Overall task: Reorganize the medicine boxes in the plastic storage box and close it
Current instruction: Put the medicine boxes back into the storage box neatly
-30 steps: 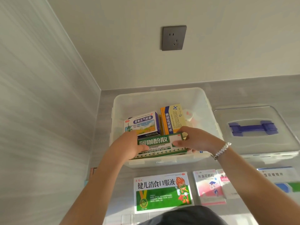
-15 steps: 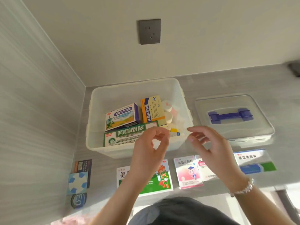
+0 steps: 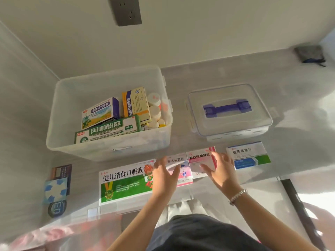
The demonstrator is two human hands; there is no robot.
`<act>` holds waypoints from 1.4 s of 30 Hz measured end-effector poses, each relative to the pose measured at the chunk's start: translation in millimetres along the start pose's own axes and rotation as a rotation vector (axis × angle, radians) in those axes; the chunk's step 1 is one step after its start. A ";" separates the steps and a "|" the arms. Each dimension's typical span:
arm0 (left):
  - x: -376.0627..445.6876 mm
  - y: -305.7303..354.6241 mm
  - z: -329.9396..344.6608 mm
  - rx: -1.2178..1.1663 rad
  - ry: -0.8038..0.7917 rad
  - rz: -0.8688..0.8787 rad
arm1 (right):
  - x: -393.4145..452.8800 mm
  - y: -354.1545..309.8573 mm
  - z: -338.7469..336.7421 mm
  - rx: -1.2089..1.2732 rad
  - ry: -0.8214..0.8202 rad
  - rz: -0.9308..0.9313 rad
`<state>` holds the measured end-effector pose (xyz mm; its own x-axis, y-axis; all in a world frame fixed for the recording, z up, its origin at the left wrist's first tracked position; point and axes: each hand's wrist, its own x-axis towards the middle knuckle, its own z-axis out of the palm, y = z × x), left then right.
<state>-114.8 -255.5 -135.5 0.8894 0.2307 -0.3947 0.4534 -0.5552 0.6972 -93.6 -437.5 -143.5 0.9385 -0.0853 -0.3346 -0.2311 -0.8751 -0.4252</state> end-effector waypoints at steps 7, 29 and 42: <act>0.8 -5.4 30.9 -0.131 0.039 -0.242 | 12.6 15.2 16.8 -0.012 -0.043 0.163; -30.8 22.7 -86.8 -0.664 -0.018 -0.124 | -6.1 -12.0 -84.7 0.985 -0.221 0.004; -26.7 32.2 -196.9 -0.846 0.050 0.070 | -7.6 -130.7 -116.6 1.095 -0.267 -0.199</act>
<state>-112.5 -122.2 15.3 0.9094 0.2641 -0.3214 0.2709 0.2104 0.9393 -40.6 -378.0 12.7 0.9295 0.2264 -0.2913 -0.3065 0.0346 -0.9512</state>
